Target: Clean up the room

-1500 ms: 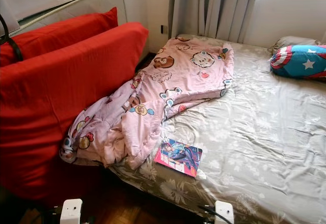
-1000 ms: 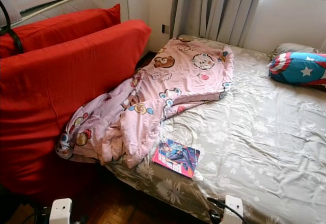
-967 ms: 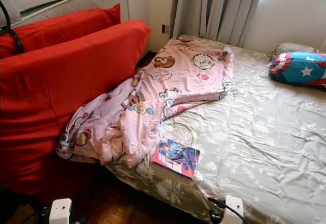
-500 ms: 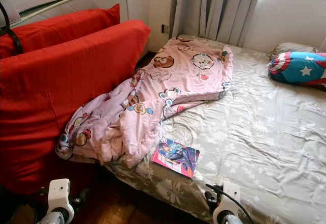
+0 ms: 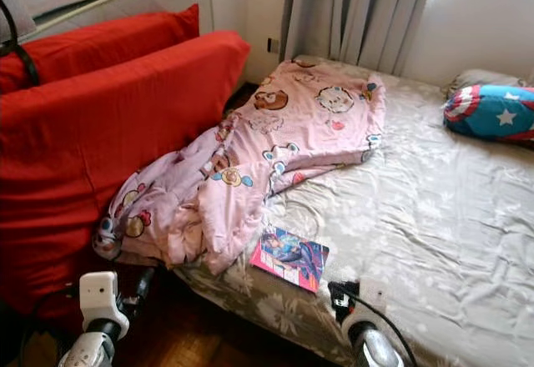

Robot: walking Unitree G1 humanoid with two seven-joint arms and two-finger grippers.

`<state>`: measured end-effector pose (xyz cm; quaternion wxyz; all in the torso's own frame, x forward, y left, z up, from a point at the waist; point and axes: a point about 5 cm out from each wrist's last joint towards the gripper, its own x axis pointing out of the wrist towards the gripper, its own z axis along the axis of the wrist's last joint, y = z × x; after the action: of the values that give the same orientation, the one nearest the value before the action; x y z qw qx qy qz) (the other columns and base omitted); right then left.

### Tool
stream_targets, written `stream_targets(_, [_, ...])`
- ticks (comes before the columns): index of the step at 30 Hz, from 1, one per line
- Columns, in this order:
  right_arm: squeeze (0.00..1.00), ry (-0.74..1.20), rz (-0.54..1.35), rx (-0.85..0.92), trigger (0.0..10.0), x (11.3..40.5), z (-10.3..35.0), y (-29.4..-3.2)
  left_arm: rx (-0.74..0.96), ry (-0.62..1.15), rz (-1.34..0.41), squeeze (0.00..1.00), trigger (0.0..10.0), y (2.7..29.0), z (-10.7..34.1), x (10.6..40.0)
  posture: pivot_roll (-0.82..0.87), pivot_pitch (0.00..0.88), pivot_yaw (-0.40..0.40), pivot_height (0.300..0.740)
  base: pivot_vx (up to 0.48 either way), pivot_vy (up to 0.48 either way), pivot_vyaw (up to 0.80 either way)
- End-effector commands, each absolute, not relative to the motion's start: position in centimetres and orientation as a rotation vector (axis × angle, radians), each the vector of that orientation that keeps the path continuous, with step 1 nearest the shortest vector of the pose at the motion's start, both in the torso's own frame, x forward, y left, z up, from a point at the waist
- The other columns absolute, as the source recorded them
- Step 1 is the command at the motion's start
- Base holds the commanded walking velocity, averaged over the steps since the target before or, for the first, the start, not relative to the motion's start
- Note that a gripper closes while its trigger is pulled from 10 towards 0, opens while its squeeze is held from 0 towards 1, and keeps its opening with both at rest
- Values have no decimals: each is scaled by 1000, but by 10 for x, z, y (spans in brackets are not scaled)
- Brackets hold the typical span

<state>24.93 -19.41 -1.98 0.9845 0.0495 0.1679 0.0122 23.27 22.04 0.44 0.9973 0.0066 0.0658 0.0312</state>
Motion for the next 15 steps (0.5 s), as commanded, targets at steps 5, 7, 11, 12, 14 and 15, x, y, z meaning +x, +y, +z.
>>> stream_targets(5, [0,203,-64,81,10000,266,4,-212,5,119,49,0,10000,215,11,237,69,0,-56,740,0,0,0])
stream_targets(7, [0,192,-80,98,10000,268,6,-214,4,109,45,0,10000,213,14,240,72,0,-61,740,0,0,0])
stream_targets(11, [0,183,-110,185,10000,263,3,-216,7,84,46,0,10000,212,19,242,80,0,-69,740,0,0,0])
stream_targets(12, [0,186,-131,245,10000,261,1,-217,1,84,53,0,10000,212,18,242,80,0,-68,740,0,0,0])
stream_targets(14, [0,199,-120,266,10000,258,-2,-215,-5,90,58,0,10000,212,17,241,83,0,-72,740,0,0,0])
stream_targets(15, [0,203,-107,251,10000,255,-4,-212,-24,94,61,0,10000,211,16,240,82,0,-72,740,0,0,0])
